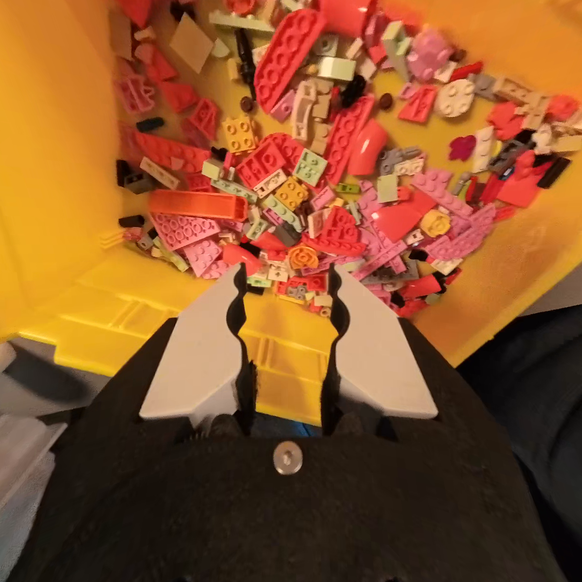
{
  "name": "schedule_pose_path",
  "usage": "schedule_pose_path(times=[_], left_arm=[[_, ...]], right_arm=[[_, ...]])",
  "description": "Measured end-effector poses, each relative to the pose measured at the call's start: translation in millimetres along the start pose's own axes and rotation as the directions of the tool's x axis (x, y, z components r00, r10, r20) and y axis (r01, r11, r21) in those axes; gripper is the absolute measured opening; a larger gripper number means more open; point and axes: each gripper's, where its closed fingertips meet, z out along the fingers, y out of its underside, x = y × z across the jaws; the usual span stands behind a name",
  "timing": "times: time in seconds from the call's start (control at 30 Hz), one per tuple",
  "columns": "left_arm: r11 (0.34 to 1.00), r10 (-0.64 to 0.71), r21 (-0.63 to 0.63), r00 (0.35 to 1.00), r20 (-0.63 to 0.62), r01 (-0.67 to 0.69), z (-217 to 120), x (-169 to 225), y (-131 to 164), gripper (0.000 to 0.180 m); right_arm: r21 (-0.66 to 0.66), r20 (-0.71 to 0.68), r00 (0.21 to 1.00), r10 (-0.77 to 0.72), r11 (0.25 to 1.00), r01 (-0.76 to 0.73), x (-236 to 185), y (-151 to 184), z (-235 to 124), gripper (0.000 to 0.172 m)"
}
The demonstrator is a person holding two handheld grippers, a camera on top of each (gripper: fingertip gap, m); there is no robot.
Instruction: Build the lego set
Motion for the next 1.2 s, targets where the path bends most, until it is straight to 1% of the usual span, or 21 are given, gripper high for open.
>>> schedule_pose_path(times=[0.13, 0.2, 0.27, 0.3, 0.37, 0.4, 0.5, 0.6, 0.67, 0.7, 0.77, 0.8, 0.83, 0.87, 0.93, 0.97, 1.0, 1.07, 1.1, 1.2], left_arm=[[0.997, -0.032, -0.076, 0.998, -0.045, 0.028, 3, -4, 1, 0.049], [0.998, -0.029, -0.054, 0.999, -0.037, 0.027, 1, -8, -6, 0.048], [0.999, -0.04, -0.017, 0.999, 0.02, 0.041, -4, -20, -14, 0.044], [0.999, -0.047, -0.016, 0.999, 0.02, 0.048, -4, -22, -15, 0.042], [0.998, -0.047, -0.043, 0.997, -0.059, 0.045, -3, -9, -12, 0.042], [0.998, -0.043, -0.04, 0.997, -0.058, 0.041, -2, -8, -13, 0.042], [0.999, -0.033, -0.017, 0.998, 0.053, 0.034, -1, -23, -18, 0.037], [0.995, -0.069, 0.071, 0.995, 0.071, 0.064, -2, -35, -37, 0.034], [0.99, -0.092, 0.11, 0.995, 0.044, 0.086, 1, -40, -48, 0.034], [0.988, -0.098, 0.121, 0.995, 0.0, 0.097, 4, -38, -53, 0.034], [0.979, -0.088, 0.164, 0.979, -0.186, 0.119, 7, -18, -67, 0.037], [0.972, -0.088, 0.188, 0.964, -0.25, 0.138, 7, -11, -74, 0.038], [0.967, -0.098, 0.204, 0.962, -0.254, 0.152, 8, -12, -79, 0.038], [0.965, -0.1, 0.216, 0.971, -0.219, 0.148, 10, -18, -82, 0.035], [0.962, -0.08, 0.249, 0.987, -0.141, 0.114, 13, -26, -89, 0.014], [0.955, -0.065, 0.277, 0.988, -0.14, 0.102, 13, -24, -95, 0.008], [0.945, -0.048, 0.31, 0.983, -0.177, 0.102, 12, -17, -102, 0.006], [0.926, -0.037, 0.353, 0.965, -0.26, 0.131, 8, -3, -113, 0.009], [0.926, -0.036, 0.353, 0.963, -0.268, 0.133, 9, -1, -115, 0.015], [0.956, -0.012, 0.282, 0.976, -0.217, 0.075, 21, 0, -107, 0.041]], right_arm=[[0.002, 0.016, 1.0, -0.001, 1.0, 0.001, -3, 0, 1, 0.0], [0.0, 0.019, 1.0, 0.003, 1.0, -0.003, -3, 1, 1, 0.0], [0.0, 0.022, 1.0, 0.006, 1.0, -0.006, -3, 1, 1, 0.0], [-0.001, 0.023, 1.0, 0.006, 1.0, -0.006, -3, 1, 1, 0.0], [0.001, 0.027, 1.0, 0.007, 1.0, -0.007, -4, 1, 1, 0.0], [0.002, 0.029, 1.0, 0.008, 1.0, -0.008, -4, 1, 1, 0.0], [0.004, 0.036, 0.999, 0.015, 1.0, -0.015, -5, 1, 1, 0.0], [0.005, 0.046, 0.999, 0.017, 1.0, -0.017, -7, 0, 1, 0.0], [0.006, 0.052, 0.998, 0.016, 1.0, -0.016, -8, 0, 1, 0.0], [0.006, 0.054, 0.998, 0.016, 1.0, -0.017, -8, 0, 1, 0.0], [0.004, 0.057, 0.998, 0.019, 1.0, -0.02, -8, 1, 2, 0.0], [0.004, 0.057, 0.998, 0.022, 1.0, -0.022, -8, 1, 2, 0.0], [0.004, 0.058, 0.998, 0.024, 1.0, -0.024, -8, 1, 2, 0.0], [0.004, 0.06, 0.998, 0.026, 1.0, -0.026, -8, 1, 2, 0.0], [0.003, 0.063, 0.998, 0.027, 1.0, -0.028, -9, 1, 2, 0.0], [0.002, 0.065, 0.998, 0.027, 1.0, -0.027, -9, 1, 2, 0.0], [0.002, 0.067, 0.997, 0.026, 1.0, -0.026, -10, 1, 2, 0.0], [0.001, 0.071, 0.997, 0.026, 1.0, -0.026, -11, 2, 2, 0.0], [0.0, 0.073, 0.997, 0.027, 1.0, -0.027, -11, 2, 2, 0.0], [-0.003, 0.074, 0.997, 0.031, 1.0, -0.031, -11, 2, 3, 0.0]])
